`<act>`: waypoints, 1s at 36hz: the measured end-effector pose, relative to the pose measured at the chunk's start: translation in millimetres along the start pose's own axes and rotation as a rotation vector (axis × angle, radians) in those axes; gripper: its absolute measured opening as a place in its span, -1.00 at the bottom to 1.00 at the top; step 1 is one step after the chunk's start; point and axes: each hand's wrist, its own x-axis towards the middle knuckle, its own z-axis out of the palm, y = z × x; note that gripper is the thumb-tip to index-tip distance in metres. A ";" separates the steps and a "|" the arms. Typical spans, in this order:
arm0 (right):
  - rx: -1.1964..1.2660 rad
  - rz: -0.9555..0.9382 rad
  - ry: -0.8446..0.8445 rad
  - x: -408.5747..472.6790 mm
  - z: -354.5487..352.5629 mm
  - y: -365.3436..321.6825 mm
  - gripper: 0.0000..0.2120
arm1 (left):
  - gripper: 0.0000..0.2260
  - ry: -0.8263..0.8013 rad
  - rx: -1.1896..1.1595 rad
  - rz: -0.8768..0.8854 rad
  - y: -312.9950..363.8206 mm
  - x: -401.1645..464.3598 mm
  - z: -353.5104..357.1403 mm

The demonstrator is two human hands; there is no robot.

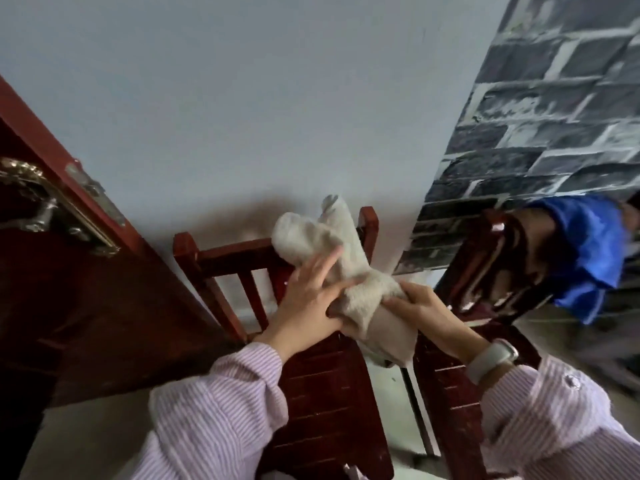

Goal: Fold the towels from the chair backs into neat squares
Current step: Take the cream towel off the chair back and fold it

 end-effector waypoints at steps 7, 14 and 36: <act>0.003 0.181 0.142 -78.0 -28.1 55.2 -0.84 | -0.71 -0.158 -0.405 -0.258 75.7 -9.6 33.9; 0.052 0.099 0.012 -132.0 -14.2 62.6 -0.19 | -0.69 -0.068 -0.739 -0.599 116.3 -20.5 55.0; -0.259 -0.239 0.398 -138.2 17.4 13.2 -0.65 | -0.82 -0.186 -0.945 -0.560 136.1 -44.1 -3.6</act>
